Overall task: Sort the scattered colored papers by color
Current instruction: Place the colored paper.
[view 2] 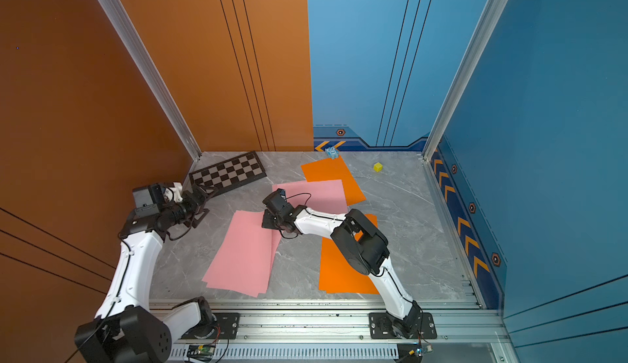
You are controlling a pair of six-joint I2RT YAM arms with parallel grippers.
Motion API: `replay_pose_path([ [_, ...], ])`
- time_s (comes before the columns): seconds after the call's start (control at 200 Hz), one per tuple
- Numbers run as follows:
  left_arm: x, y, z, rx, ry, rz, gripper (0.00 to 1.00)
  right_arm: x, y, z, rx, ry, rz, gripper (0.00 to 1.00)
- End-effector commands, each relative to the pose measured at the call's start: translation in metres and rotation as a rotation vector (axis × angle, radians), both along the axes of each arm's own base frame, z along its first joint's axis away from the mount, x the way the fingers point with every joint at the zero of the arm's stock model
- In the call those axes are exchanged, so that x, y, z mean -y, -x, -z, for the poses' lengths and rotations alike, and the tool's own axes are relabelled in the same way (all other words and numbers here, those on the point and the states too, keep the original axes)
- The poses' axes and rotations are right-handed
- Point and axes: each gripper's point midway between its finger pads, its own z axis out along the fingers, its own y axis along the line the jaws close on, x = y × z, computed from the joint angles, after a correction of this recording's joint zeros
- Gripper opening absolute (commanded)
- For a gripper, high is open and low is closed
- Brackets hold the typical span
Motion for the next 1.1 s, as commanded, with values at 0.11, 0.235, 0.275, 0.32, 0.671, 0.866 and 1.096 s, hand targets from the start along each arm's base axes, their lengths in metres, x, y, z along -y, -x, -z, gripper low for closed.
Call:
replay_pose_path([
  [0.11, 0.007, -0.003, 0.003, 0.006, -0.023, 0.041, 0.98, -0.009, 0.003, 0.001, -0.031, -0.023, 0.003, 0.09],
  [0.235, 0.02, -0.01, 0.005, -0.003, -0.035, 0.088, 0.98, -0.004, 0.004, -0.002, -0.013, 0.009, -0.006, 0.33],
  [0.275, 0.027, -0.013, 0.006, -0.006, -0.043, 0.112, 0.98, 0.002, 0.003, -0.007, 0.008, 0.031, 0.0, 0.42],
  [0.32, 0.036, -0.017, 0.006, -0.008, -0.056, 0.143, 0.98, 0.007, 0.002, -0.011, 0.026, 0.046, -0.001, 0.58],
  [0.671, 0.114, -0.068, 0.021, -0.03, -0.236, 0.369, 0.98, 0.08, -0.019, -0.046, 0.059, 0.051, 0.105, 1.0],
  [0.866, 0.169, -0.119, 0.028, 0.053, -0.379, 0.573, 0.98, 0.107, -0.014, -0.049, 0.004, -0.033, 0.186, 1.0],
  [1.096, 0.225, -0.167, 0.039, 0.226, -0.542, 0.82, 0.98, 0.126, -0.008, -0.033, -0.12, -0.182, 0.346, 1.0],
])
